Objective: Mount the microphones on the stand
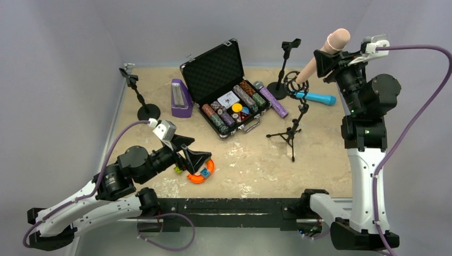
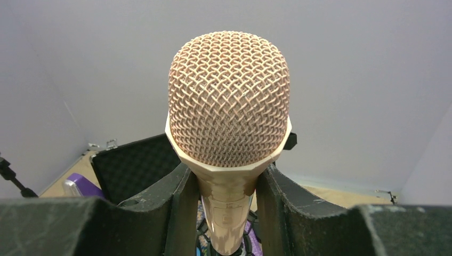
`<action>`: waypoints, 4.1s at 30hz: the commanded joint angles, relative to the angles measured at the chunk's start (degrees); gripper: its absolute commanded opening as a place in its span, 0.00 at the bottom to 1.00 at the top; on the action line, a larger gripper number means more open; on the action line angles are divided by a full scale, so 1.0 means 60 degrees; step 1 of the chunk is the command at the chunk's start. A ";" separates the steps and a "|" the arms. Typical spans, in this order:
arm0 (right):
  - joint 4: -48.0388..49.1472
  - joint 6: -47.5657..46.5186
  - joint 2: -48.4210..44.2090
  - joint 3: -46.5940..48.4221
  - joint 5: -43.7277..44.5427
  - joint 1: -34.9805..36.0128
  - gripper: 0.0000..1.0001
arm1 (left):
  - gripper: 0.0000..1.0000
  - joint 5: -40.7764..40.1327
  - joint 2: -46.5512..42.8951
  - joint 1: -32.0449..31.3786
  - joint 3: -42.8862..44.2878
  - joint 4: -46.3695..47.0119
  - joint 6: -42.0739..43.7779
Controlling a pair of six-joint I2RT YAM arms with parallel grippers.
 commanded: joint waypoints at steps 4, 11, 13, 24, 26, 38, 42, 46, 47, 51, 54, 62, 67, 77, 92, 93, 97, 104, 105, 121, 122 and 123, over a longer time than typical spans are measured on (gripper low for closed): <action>0.1669 -0.0260 0.0029 -0.1069 0.0265 -0.0023 0.00 | 0.99 -0.0054 0.0103 0.0046 0.0243 0.0278 0.0038; 0.2285 -0.0353 -0.0151 -0.2467 -0.0507 -0.0022 0.00 | 0.99 -0.0079 -0.0060 0.0046 0.0227 0.0091 0.0024; 0.2485 -0.0430 -0.0284 -0.2992 -0.0581 -0.0030 0.01 | 0.99 -0.0108 -0.0141 0.0046 0.0193 0.0039 0.0023; 0.2975 -0.1021 -0.0695 -0.4891 -0.1213 -0.0022 0.40 | 0.99 -0.0073 -0.0265 0.0046 0.0181 -0.0050 0.0023; 0.2608 -0.1193 -0.0848 -0.4727 -0.1363 -0.0022 0.58 | 0.99 -0.0029 -0.0287 0.0046 0.0184 -0.0081 0.0023; -0.0175 -0.1095 -0.1194 -0.1797 -0.1993 -0.0051 0.91 | 0.99 0.0089 -0.0425 0.0046 0.0424 -0.0488 0.0132; -0.1118 -0.1512 -0.1321 -0.0910 -0.2634 -0.0051 0.93 | 0.99 -0.0035 -0.0428 0.0042 0.0606 -0.0830 0.0215; -0.2924 -0.3306 -0.1613 -0.0056 -0.5256 -0.0051 0.94 | 0.99 -0.0659 -0.0316 0.0046 0.1089 -0.1733 0.0326; -0.3385 -0.3737 -0.1704 0.0006 -0.5927 -0.0051 0.94 | 0.99 -0.0905 -0.0266 0.0046 0.1272 -0.2084 0.0337; -0.5340 -0.5389 -0.2139 -0.0304 -0.8416 -0.0051 0.93 | 1.00 -0.2258 0.0062 0.0060 0.2235 -0.3412 0.0376; -0.6799 -0.7096 -0.2553 -0.1035 -0.9896 -0.0037 0.93 | 1.00 -0.3337 0.0517 0.0215 0.3315 -0.4418 0.0655; -0.7773 -0.9308 -0.3329 -0.3856 -0.9983 -0.0037 0.93 | 1.00 -0.2327 0.2453 0.3121 0.6391 -0.5674 0.2087; -0.7679 -0.9711 -0.3179 -0.4892 -1.0176 -0.0037 0.93 | 1.00 -0.0751 0.3537 0.5429 0.6838 -0.5646 0.2232; -0.6082 -0.8831 -0.3364 -0.6358 -1.0718 -0.0037 0.93 | 0.99 0.0373 0.3962 0.9035 0.3681 -0.2793 0.1435; -0.6002 -0.9049 -0.3615 -0.6699 -1.0535 -0.0037 0.94 | 0.97 0.0341 0.6306 1.0930 -0.0562 0.6745 0.2749; -0.6035 -0.9076 -0.3632 -0.6691 -1.0507 -0.0037 0.94 | 0.97 0.0355 0.6531 1.0979 -0.0542 0.7151 0.2951; -0.6171 -0.9193 -0.3629 -0.6621 -1.0604 -0.0037 0.95 | 0.95 0.1165 0.7714 1.1398 -0.0090 0.8093 0.3103; -0.6255 -0.9302 -0.3562 -0.6623 -1.0537 -0.0051 0.95 | 0.87 0.1972 0.9266 1.1863 0.0704 0.8648 0.3097; -0.6255 -0.9302 -0.3547 -0.6618 -1.0520 -0.0061 0.95 | 0.82 0.2084 0.9391 1.1867 0.0876 0.8486 0.3205; -0.6297 -0.9346 -0.3418 -0.6530 -1.0494 -0.0081 0.96 | 0.00 0.3191 0.8796 1.1875 0.1027 0.8155 0.5101; -0.6310 -0.9359 -0.3422 -0.6533 -1.0500 -0.0081 0.96 | 0.00 0.3304 0.8477 1.1874 0.0966 0.8084 0.5217; -0.6313 -0.9371 -0.3434 -0.6535 -1.0501 -0.0081 0.96 | 0.00 0.3415 0.8141 1.1879 0.0918 0.7930 0.5297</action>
